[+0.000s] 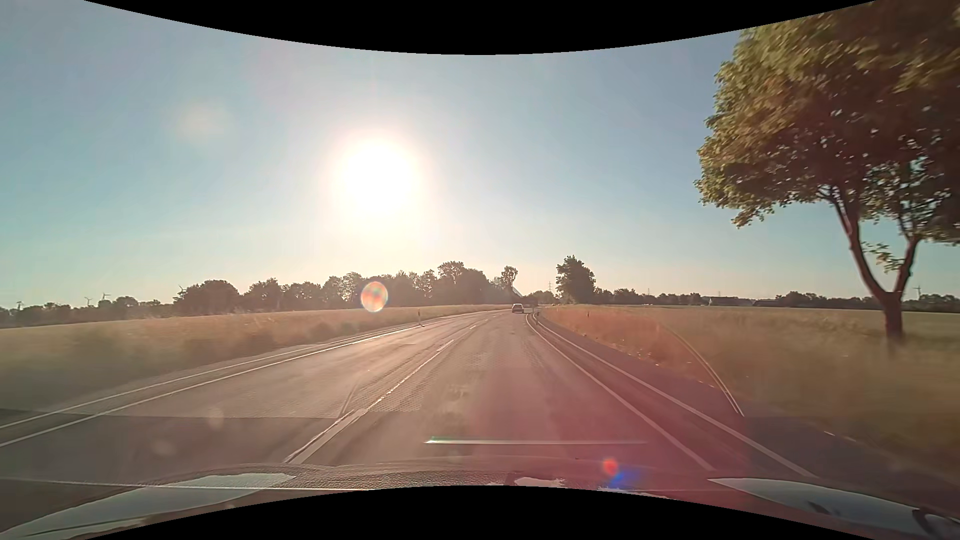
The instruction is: Follow the waypoints while adhering to traffic rules and regulations
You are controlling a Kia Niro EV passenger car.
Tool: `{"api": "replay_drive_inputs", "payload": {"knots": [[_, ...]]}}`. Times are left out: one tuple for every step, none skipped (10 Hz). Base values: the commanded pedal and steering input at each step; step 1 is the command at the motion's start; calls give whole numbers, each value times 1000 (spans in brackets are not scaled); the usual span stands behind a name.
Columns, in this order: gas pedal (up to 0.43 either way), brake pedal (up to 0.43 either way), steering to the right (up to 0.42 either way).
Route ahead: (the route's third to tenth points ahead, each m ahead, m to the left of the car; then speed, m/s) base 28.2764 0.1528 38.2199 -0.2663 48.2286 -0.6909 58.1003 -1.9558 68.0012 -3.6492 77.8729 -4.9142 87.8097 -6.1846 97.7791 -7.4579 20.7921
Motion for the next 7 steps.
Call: {"api": "replay_drive_inputs", "payload": {"knots": [[0, 0, 8], [0, 0, 8], [0, 0, 8], [0, 0, 8], [0, 0, 8], [0, 0, 8], [0, 0, 8]]}}
